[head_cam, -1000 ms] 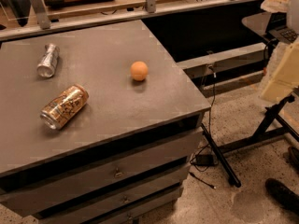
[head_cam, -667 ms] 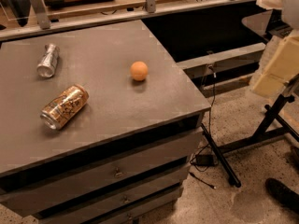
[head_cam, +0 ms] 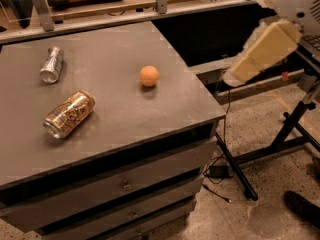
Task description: Move redbull can near orange
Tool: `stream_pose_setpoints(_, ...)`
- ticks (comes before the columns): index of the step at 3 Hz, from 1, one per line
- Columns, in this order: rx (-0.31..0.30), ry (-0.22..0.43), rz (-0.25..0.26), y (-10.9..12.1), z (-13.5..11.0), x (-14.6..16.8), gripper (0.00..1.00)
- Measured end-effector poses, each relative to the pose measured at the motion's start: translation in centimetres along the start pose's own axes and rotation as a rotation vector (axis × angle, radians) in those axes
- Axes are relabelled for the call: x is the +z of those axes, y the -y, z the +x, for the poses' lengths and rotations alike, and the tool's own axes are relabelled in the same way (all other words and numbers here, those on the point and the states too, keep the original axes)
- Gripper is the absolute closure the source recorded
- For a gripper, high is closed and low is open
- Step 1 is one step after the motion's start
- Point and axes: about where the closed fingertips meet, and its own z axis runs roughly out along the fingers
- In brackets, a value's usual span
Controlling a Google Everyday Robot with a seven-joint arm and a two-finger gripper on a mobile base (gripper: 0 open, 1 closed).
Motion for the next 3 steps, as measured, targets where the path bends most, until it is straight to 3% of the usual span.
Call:
stream_pose_setpoints(1,0.102,0.068,0.068,-0.3,-3.0,2.1,0.00)
stream_pose_setpoints(2,0.152,0.087,0.122,-1.4,-6.0,3.3,0.00)
stream_pose_setpoints(3,0.156,0.118,0.169,-0.6,-9.1,4.4,0.00)
